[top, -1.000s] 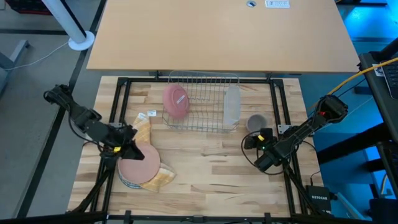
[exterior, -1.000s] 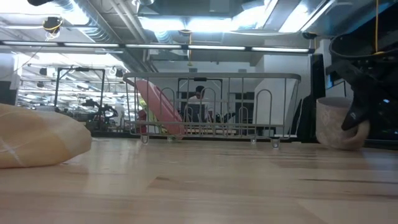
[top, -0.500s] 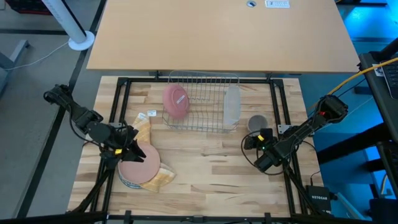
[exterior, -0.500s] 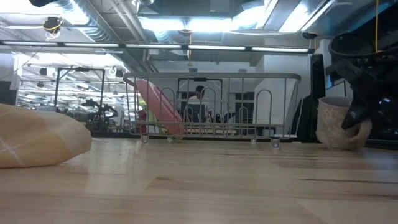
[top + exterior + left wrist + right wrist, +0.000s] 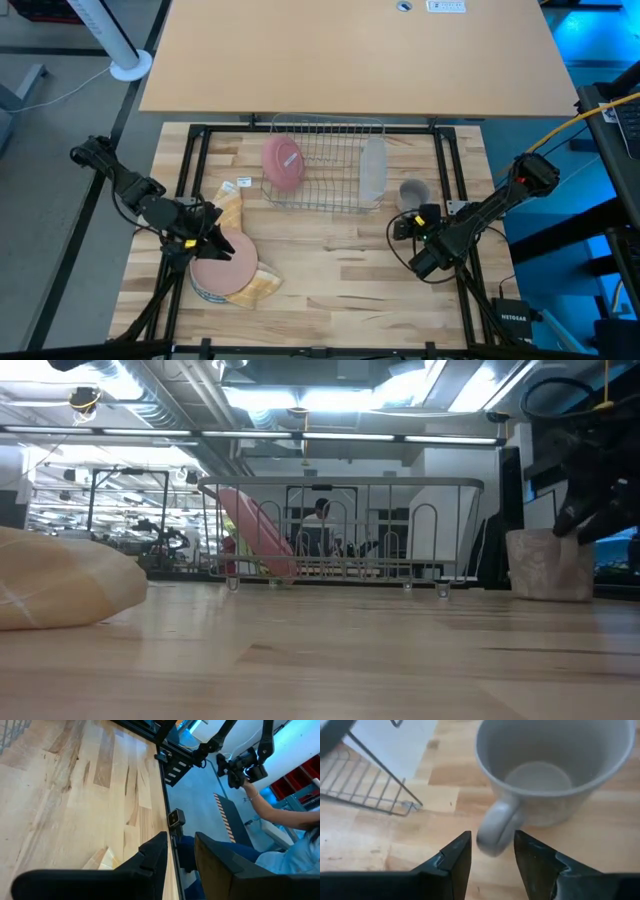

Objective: Sort dishes
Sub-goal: Put the brown plate into the dish rack

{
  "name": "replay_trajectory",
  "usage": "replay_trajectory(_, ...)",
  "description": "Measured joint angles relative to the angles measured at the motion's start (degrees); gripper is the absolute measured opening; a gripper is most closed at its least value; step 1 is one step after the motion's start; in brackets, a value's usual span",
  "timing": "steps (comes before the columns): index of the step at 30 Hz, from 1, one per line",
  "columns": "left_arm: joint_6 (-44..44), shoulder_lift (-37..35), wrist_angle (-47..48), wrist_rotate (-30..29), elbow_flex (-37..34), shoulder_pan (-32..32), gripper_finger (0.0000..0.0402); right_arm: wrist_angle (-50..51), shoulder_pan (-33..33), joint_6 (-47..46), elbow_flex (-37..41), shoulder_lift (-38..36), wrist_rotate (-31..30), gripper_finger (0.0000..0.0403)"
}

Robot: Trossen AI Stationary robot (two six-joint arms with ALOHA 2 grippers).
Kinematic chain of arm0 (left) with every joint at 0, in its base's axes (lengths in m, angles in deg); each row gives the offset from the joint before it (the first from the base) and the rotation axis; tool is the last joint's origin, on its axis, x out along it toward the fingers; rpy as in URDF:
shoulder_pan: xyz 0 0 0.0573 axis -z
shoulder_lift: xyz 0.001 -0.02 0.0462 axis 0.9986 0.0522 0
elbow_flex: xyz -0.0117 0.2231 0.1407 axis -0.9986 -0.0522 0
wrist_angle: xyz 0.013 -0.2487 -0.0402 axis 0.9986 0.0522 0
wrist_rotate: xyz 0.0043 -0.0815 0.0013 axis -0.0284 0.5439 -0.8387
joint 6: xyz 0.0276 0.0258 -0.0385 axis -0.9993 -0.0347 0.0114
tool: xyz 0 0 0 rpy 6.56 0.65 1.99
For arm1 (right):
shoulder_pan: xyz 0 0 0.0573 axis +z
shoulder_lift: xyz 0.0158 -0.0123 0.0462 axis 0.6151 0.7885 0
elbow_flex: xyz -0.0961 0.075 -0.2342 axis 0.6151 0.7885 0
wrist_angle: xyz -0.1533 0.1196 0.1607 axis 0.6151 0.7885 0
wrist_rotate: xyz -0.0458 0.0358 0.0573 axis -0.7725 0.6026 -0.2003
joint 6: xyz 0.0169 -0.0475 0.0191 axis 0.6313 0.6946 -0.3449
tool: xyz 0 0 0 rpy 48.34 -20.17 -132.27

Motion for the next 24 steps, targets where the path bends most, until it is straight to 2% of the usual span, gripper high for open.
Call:
replay_trajectory(6, 0.5, 0.0, 0.1, 4.2, 0.0, 0.0, 0.0088, 0.4, 0.0, 0.3, -2.8, 0.0, 7.1, 0.0154)
replay_trajectory(13, 8.7, 0.3, 2.2, 12.5, 0.0, 0.0, 0.0088, -0.5, 0.0, 6.2, -8.8, 0.0, 15.8, 0.0154)
replay_trajectory(19, 13.5, 4.4, 9.0, 19.2, 0.0, 1.4, 0.0088, -7.5, 0.0, 13.4, -12.6, 0.0, 16.6, 0.0154)
replay_trajectory(24, 11.9, 11.3, 11.8, 22.0, 0.0, 4.8, 0.0088, -18.8, 0.0, 21.5, -12.6, 0.0, 16.0, 0.0154)
